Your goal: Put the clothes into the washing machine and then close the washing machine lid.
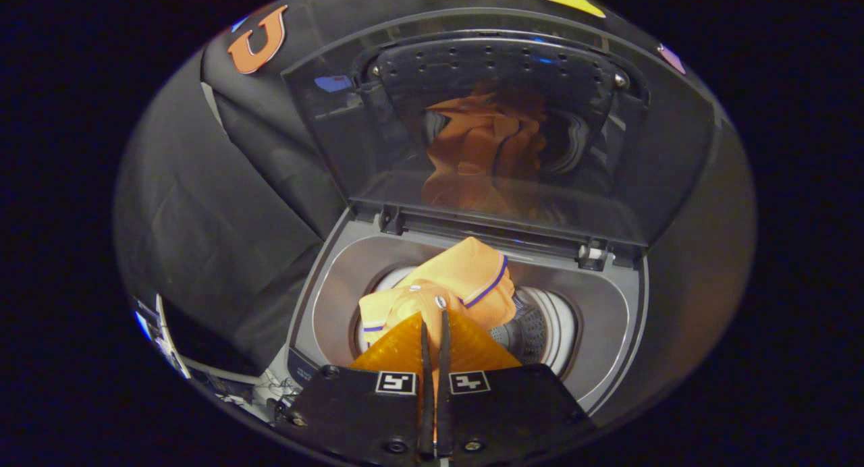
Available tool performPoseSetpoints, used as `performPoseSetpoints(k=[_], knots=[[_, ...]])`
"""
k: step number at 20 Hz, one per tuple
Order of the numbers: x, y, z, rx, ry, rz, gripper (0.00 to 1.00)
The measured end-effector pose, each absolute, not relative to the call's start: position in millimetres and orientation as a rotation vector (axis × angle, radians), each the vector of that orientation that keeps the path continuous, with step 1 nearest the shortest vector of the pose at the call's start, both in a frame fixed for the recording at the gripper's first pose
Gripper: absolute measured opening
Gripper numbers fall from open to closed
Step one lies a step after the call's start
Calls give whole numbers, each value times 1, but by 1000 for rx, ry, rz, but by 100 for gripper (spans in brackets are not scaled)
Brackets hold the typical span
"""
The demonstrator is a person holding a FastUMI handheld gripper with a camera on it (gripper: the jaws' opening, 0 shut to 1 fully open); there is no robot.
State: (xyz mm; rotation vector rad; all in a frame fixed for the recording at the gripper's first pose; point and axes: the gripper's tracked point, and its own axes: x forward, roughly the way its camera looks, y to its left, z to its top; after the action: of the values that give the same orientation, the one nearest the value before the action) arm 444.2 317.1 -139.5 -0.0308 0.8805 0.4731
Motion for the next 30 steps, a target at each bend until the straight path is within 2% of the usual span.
performPoseSetpoints(k=[5, 6, 8, 10, 21, 30], knots=[[448, 312, -148, -14, 900, 437, 5], [445, 311, -152, -4, 936, 429, 10], [433, 309, -164, 0, 998, 424, 55], [440, 304, -165, 2, 976, 395, 100], [438, 306, -123, -25, 896, 409, 100], [448, 320, 5, -17, 745, 435, 100]])
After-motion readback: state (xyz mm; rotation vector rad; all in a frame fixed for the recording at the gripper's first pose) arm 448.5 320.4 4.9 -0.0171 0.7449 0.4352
